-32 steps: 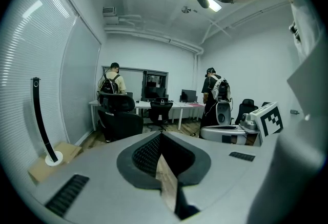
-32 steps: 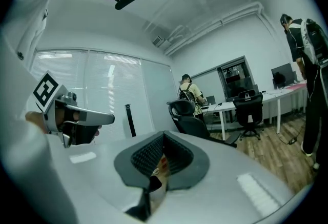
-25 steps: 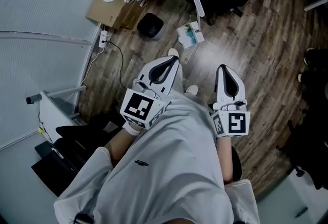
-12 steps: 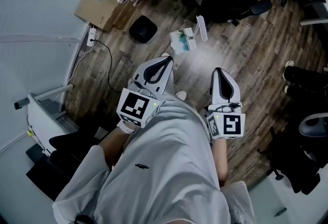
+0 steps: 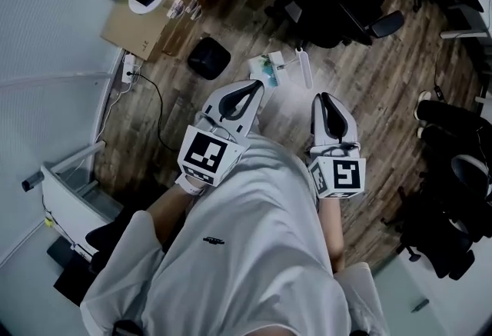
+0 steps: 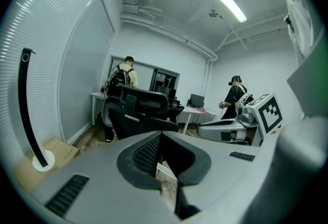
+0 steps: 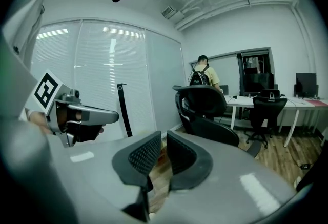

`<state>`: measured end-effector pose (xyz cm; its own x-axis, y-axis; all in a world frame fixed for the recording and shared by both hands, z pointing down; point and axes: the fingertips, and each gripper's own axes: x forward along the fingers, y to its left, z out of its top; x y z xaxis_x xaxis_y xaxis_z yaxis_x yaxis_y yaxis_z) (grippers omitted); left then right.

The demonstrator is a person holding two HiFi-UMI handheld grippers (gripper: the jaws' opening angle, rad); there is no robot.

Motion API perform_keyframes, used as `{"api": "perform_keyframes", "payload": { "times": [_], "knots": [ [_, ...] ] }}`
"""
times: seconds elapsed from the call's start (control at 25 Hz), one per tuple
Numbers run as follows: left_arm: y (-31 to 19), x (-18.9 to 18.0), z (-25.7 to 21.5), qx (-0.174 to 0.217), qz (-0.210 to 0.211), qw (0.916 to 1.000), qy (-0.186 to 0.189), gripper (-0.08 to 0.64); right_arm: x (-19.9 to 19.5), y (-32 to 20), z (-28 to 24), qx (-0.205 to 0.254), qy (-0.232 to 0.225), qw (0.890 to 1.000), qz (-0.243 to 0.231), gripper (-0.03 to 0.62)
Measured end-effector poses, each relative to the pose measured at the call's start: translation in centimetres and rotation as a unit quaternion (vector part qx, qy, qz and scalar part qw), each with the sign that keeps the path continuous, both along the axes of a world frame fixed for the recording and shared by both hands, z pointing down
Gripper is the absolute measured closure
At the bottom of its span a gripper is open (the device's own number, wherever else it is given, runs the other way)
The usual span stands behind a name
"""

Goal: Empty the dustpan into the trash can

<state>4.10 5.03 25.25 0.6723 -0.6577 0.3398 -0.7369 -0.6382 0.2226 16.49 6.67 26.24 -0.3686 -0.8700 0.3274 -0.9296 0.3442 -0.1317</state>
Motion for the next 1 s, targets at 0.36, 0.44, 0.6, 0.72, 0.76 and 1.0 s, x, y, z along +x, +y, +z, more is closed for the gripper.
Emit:
{"api": "perform_keyframes", "payload": {
  "times": [0.36, 0.44, 0.6, 0.72, 0.76, 1.0],
  "knots": [
    [-5.8, 0.3, 2.4, -0.021, 0.052, 0.9984, 0.000, 0.554, -0.2, -4.3, 2.2, -0.035, 0.018, 0.999, 0.029, 0.512],
    [-6.3, 0.8, 3.0, -0.030, 0.059, 0.9978, -0.004, 0.554, 0.1, -4.9, 2.9, -0.046, 0.020, 0.998, 0.028, 0.502],
    [-7.3, 1.4, 4.0, -0.050, 0.061, 0.9968, -0.008, 0.554, 0.4, -5.8, 4.2, -0.065, 0.012, 0.997, 0.026, 0.495],
    [-8.0, 1.8, 5.0, -0.058, 0.056, 0.9967, -0.011, 0.554, 0.7, -6.7, 5.1, -0.070, 0.012, 0.997, 0.022, 0.488],
    [-7.9, 1.8, 5.5, -0.063, 0.055, 0.9964, -0.013, 0.554, 0.8, -6.8, 5.6, -0.074, 0.012, 0.997, 0.021, 0.483],
    [-7.8, 1.9, 7.6, -0.079, 0.048, 0.9955, -0.017, 0.554, 0.8, -7.2, 7.9, -0.091, 0.012, 0.996, 0.015, 0.469]
  ]
}}
